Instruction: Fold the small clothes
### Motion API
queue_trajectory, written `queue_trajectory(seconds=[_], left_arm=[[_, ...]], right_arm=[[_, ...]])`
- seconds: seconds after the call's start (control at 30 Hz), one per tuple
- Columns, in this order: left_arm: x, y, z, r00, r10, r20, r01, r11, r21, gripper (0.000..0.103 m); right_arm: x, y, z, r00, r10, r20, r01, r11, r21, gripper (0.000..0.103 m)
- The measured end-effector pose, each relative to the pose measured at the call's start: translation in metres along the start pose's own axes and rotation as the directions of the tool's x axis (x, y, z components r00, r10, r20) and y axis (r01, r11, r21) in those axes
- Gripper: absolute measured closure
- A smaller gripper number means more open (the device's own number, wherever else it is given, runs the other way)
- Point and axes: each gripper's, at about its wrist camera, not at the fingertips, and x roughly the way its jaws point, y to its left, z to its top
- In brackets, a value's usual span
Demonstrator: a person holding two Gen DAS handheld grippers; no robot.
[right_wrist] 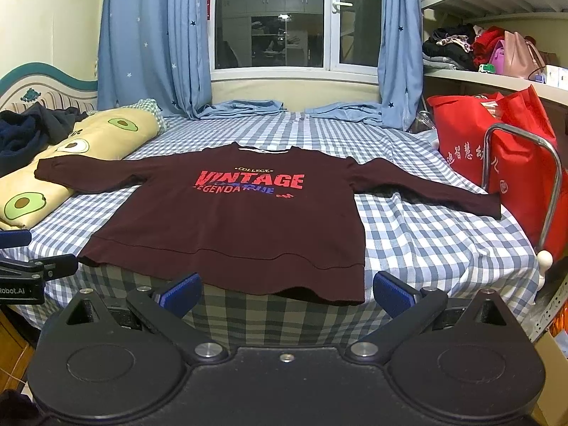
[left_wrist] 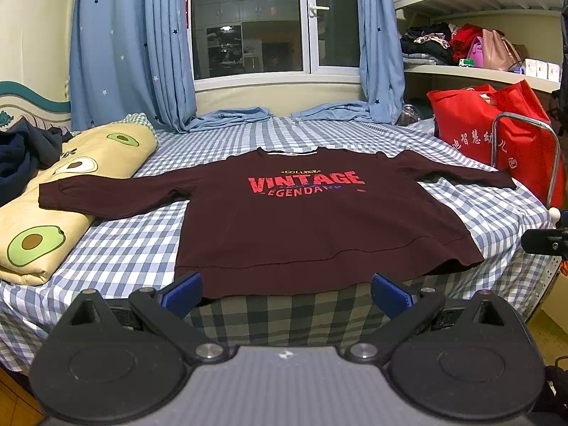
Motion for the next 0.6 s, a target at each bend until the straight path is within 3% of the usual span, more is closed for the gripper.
queue_trajectory(seconds=[0.6], left_arm=[[0.0003,-0.0002,-0.0030,1.000,-0.001,-0.007,0.001,1.000,-0.001,0.000]], right_arm=[[0.0012,0.0016,-0.0026,1.000,0.005,-0.002,-0.005,1.000,-0.006,0.000]])
